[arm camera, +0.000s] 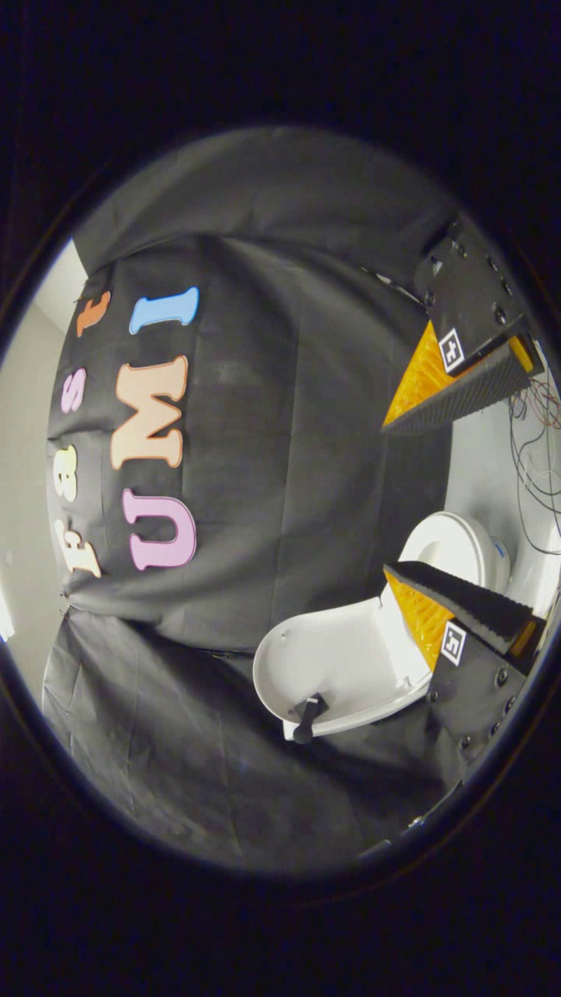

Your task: Open the toilet lid.

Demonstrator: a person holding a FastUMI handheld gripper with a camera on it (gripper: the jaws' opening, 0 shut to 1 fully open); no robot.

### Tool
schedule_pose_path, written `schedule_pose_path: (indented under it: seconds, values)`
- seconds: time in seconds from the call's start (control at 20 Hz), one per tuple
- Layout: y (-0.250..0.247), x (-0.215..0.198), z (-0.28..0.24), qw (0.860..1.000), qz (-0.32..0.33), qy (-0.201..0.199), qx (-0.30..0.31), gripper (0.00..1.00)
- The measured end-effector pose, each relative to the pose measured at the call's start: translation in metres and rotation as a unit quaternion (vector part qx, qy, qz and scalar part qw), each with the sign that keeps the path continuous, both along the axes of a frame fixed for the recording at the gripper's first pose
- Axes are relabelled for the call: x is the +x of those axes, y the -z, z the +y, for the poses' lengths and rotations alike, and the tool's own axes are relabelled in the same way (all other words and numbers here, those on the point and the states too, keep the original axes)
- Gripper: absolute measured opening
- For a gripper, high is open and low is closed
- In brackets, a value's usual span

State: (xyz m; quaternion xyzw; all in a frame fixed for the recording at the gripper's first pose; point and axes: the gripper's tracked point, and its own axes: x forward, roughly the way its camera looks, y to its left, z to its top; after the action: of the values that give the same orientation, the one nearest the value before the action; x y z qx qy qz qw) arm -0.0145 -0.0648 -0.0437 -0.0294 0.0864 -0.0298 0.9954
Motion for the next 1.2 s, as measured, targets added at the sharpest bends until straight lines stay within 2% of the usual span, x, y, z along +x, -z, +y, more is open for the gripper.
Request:
schedule_pose_path:
  seconds: [0.35, 0.75, 0.95, 1.2]
  values:
    - [0.018, -0.017, -0.015, 1.0, 0.002, 0.012, 0.016, 0.99]
    - [0.03, -0.034, -0.01, 0.999, 0.041, -0.011, 0.035, 0.99]
    - [0.025, -0.038, -0.007, 0.998, 0.031, -0.021, 0.044, 1.0]
    - [0.004, -0.043, -0.009, 0.998, -0.012, -0.026, 0.057, 0.99]
